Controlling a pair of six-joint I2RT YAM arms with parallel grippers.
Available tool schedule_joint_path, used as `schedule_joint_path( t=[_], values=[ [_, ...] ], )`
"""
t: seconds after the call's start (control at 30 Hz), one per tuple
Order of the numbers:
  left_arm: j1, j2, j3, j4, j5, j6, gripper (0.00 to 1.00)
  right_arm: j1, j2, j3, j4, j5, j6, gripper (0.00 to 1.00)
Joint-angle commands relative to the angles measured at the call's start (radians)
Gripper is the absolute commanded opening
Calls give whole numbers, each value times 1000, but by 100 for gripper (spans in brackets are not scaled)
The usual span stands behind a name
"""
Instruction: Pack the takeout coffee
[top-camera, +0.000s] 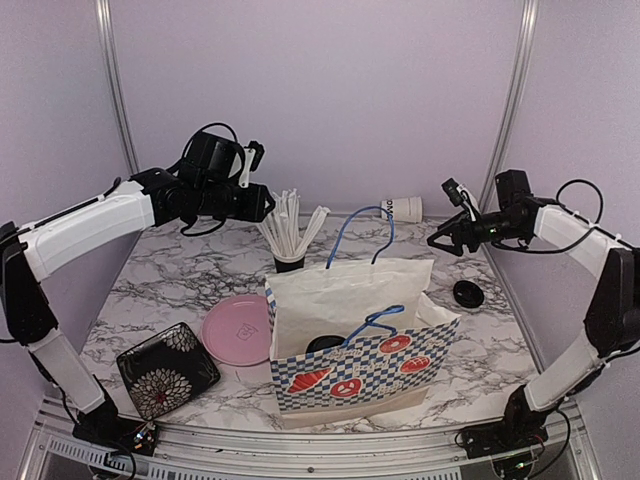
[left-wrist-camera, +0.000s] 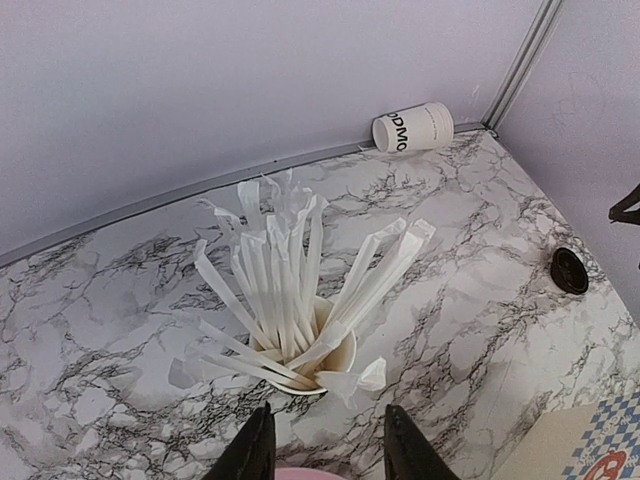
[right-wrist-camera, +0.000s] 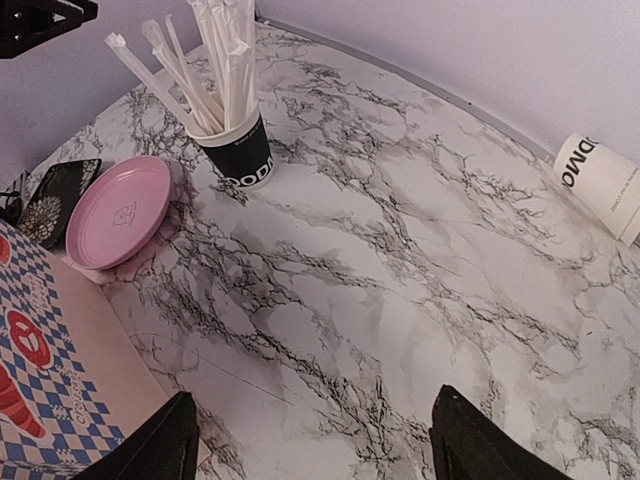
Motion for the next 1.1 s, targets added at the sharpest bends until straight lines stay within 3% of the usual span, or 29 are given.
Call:
schedule_joint_path(
  t=[0.0,0.2,0.53,0.97,1.07],
  values=[
    [5,39,55,31,34,-9,38,1,-27,-3,41,-26,-14,76],
    [8,89,86,31,38,-5,35,2,-27,-21,41,-32,-24,76],
    [8,119,93,30,19,-7,21,2,-28,-29,41,-34,-32,74],
    [9,134,80,17,0,-7,18,1,-12,-27,34,-39,-35,72],
    [8,129,81,15,4,-7,5,1,-11,-27,34,-39,-35,71]
  ],
)
